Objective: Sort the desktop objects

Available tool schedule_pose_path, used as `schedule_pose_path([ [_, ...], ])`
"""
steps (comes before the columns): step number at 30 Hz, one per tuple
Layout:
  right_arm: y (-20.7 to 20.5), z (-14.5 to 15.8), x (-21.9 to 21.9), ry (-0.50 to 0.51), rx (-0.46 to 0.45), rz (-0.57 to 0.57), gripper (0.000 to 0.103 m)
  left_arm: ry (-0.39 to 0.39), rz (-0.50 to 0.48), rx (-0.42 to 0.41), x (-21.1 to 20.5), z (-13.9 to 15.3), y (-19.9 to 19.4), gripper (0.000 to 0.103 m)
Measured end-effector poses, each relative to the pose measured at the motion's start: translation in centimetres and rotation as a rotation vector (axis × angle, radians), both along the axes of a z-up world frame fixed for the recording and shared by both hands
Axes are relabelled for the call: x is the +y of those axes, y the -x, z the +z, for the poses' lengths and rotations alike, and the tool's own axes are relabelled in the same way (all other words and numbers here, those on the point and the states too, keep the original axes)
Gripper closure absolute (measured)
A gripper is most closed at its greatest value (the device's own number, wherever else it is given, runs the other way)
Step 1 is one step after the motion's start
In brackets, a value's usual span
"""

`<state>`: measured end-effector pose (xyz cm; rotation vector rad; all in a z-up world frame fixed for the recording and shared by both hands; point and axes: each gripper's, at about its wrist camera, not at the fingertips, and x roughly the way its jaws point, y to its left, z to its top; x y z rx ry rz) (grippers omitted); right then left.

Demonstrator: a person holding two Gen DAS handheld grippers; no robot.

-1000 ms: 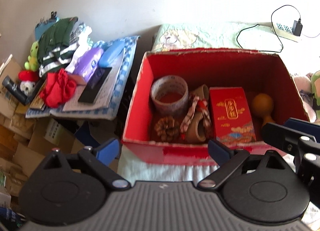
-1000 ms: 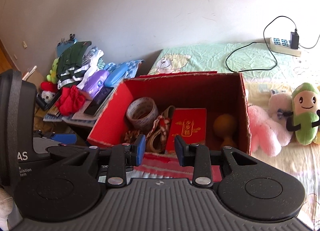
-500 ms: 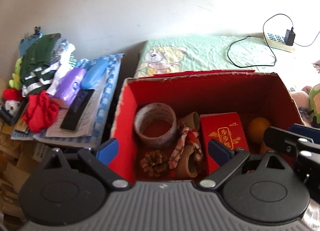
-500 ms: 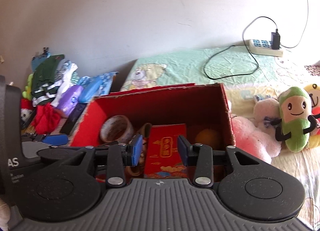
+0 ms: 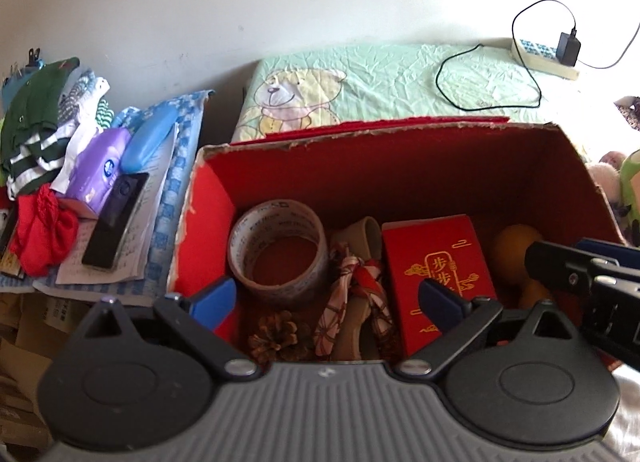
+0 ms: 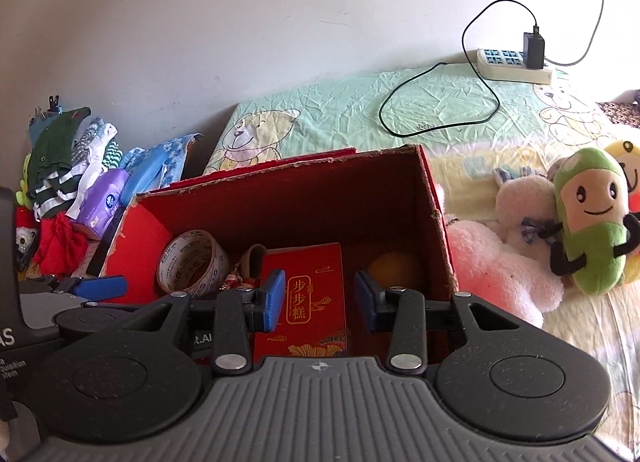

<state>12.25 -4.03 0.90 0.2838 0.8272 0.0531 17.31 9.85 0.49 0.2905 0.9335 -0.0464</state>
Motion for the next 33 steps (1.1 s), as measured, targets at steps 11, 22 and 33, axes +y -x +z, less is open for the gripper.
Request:
schedule_pose_path([
  [11,-1.8,-0.9,0.4,0.021,0.039,0.025,0.061,0.001,0.038,0.057,0.4,-1.0,-1.5,0.004],
  [22,-1.9,-1.6,0.6,0.057,0.103,-0.001,0.059,-0.006,0.037,0.093,0.6,-1.7,-1.7,0.004],
  [33,-1.4,-2.1,0.3,0.098,0.126,-0.057,0.056,-0.038,0.038,0.097,0.4,-2.3,-1.5,0.004],
])
